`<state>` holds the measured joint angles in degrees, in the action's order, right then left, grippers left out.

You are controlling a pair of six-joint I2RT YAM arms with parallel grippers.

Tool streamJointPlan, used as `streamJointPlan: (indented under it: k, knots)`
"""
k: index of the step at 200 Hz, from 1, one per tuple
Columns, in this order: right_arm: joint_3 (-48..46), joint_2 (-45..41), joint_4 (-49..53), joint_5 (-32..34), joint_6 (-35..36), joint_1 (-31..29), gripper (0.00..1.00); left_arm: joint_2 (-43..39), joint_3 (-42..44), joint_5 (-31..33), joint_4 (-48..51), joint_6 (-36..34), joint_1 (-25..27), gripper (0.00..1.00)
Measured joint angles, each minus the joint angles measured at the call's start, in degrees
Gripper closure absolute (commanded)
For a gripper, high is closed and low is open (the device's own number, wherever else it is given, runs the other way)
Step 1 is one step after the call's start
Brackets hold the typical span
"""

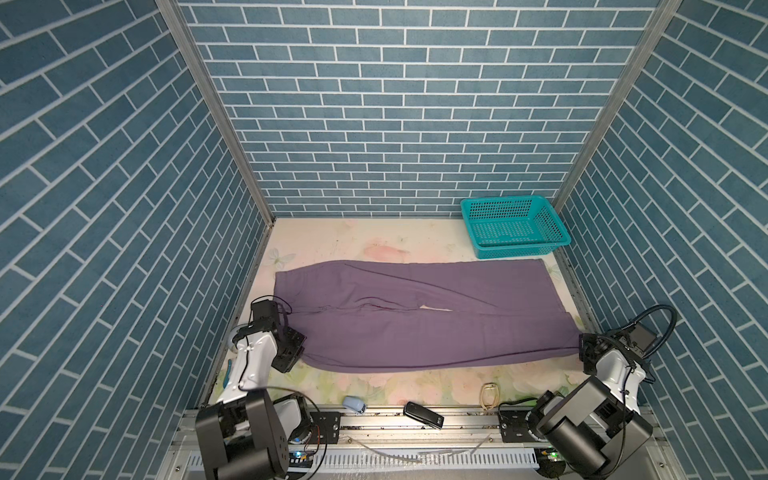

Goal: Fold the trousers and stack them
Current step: 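Lift the far edge and fold it toward the robot with both grippers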

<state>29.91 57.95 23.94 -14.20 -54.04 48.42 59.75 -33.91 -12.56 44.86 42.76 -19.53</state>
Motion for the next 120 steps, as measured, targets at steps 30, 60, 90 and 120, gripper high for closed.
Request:
streamJointPlan:
  k: [30, 60, 90, 120]
  knots:
    - [4.09, -0.55, 1.31, -0.72, -3.41, -0.17, 1.0, -5.6, -12.5, 0.52, 6.23, -1.33, 0.07, 1.0]
    - [9.9, 0.04, 3.41, -2.38, -5.09, -1.86, 1.0, -4.2, -21.31, 1.01, 9.97, -2.23, 0.46, 1.0]
    - [16.57, 1.01, 5.07, -2.03, -4.72, -7.21, 1.0, -1.95, -27.56, 3.26, 12.7, -2.4, 0.66, 1.0]
    - [22.34, 3.8, 4.87, 0.61, -2.89, -15.06, 1.0, -1.07, -33.59, 7.1, 13.03, -2.56, 0.66, 1.0]
